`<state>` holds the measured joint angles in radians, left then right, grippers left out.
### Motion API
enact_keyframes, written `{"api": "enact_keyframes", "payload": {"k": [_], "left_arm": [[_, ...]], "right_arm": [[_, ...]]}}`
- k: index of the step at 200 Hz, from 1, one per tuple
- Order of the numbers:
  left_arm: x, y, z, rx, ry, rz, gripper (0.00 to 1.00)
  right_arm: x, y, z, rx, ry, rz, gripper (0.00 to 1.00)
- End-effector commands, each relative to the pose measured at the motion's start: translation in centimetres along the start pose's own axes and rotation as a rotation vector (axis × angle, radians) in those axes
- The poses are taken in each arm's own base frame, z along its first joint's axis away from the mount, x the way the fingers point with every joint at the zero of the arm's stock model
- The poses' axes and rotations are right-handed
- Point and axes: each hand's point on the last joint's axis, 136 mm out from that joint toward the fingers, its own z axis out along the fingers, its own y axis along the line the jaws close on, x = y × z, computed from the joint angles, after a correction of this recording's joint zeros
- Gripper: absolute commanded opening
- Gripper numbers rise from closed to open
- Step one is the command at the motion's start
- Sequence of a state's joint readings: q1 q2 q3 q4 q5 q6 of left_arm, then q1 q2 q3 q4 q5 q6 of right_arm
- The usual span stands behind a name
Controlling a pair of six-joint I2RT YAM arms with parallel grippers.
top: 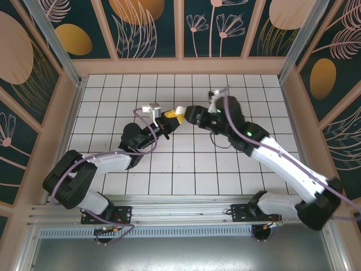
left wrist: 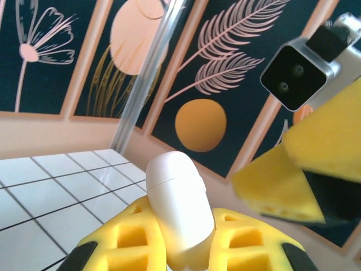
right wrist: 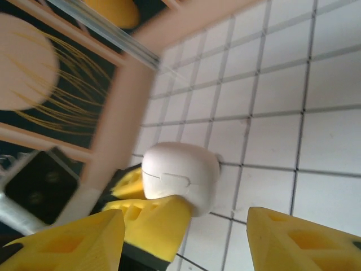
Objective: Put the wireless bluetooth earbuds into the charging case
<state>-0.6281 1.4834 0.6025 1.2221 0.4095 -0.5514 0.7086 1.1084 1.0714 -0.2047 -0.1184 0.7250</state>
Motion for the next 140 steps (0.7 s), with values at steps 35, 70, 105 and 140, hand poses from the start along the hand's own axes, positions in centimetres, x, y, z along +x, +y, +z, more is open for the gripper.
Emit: {"api": "enact_keyframes", "payload": {"k": [35, 70, 105, 140], "left_arm": [[-4.8, -6.1, -0.7, 0.252, -0.047, -0.06, 0.04], [-5.9, -8.4, -0.7, 0.373, -0.032, -0.124, 0.03], [-6.9, -9.7, -1.2, 0.424, -0.041, -0.141, 0.02], [-7.1, -10.1, -1.4, 0.423, -0.03, -0.121, 0.02]], "right_arm": [[-3.3, 4.9, -4.7, -0.389, -0.153, -0.162, 0.62], [-1.9, 6.9, -4.3, -0.518, -0.072, -0.213, 0.57], [-0.8, 7.4, -3.2, -0.545, -0.015, -0.223, 0.57], [0.3, 8.4, -2.5, -0.586, 0.044, -0.235, 0.47]]}}
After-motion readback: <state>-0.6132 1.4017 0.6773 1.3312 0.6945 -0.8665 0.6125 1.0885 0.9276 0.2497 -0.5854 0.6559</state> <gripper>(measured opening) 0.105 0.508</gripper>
